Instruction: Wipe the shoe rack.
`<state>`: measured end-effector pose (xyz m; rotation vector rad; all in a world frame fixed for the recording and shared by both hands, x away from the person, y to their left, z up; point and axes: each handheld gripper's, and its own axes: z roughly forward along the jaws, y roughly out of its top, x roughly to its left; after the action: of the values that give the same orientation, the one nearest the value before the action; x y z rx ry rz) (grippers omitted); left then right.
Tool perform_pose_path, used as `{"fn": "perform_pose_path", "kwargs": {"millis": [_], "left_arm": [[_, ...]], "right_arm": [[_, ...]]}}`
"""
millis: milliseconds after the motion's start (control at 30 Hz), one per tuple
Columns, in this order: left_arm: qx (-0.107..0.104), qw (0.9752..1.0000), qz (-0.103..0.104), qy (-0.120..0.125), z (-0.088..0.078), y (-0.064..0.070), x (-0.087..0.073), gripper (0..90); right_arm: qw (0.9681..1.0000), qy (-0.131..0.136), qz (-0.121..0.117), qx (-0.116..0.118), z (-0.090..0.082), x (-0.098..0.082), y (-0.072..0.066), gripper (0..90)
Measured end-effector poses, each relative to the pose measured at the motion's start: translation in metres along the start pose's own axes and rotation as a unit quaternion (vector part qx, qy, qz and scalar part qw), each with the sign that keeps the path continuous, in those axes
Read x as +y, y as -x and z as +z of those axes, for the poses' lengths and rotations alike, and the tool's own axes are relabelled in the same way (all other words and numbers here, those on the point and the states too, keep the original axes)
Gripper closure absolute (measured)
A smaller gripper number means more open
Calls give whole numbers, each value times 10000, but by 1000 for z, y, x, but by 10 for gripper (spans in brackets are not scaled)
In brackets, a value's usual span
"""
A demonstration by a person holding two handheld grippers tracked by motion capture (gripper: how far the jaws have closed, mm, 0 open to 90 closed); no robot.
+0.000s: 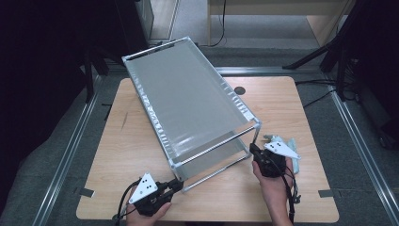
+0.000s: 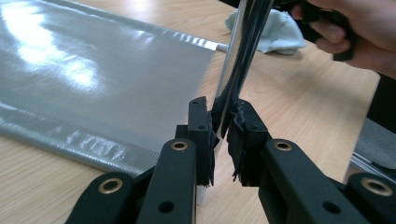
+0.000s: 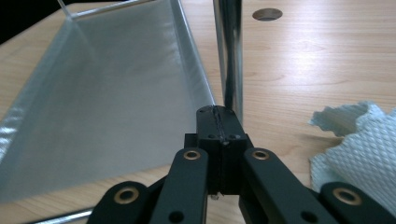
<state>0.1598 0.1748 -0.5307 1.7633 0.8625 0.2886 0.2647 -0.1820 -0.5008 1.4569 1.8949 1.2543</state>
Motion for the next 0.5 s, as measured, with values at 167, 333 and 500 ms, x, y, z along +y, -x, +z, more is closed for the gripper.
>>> {"fn": "perform_pose_path", "kwargs": {"millis": [167, 333, 500], "left_arm": [[-34, 10000, 53, -50, 2, 5, 0, 799], [-20, 10000, 12, -33, 2, 4, -1, 797], [8, 10000, 8, -36, 3, 4, 0, 796]], "right_arm": [[10000, 63, 13, 20, 6, 4, -1, 827], [9990, 252, -354, -76, -7, -5, -9, 668], [9965, 634, -201, -509, -18, -2, -4, 600]]}}
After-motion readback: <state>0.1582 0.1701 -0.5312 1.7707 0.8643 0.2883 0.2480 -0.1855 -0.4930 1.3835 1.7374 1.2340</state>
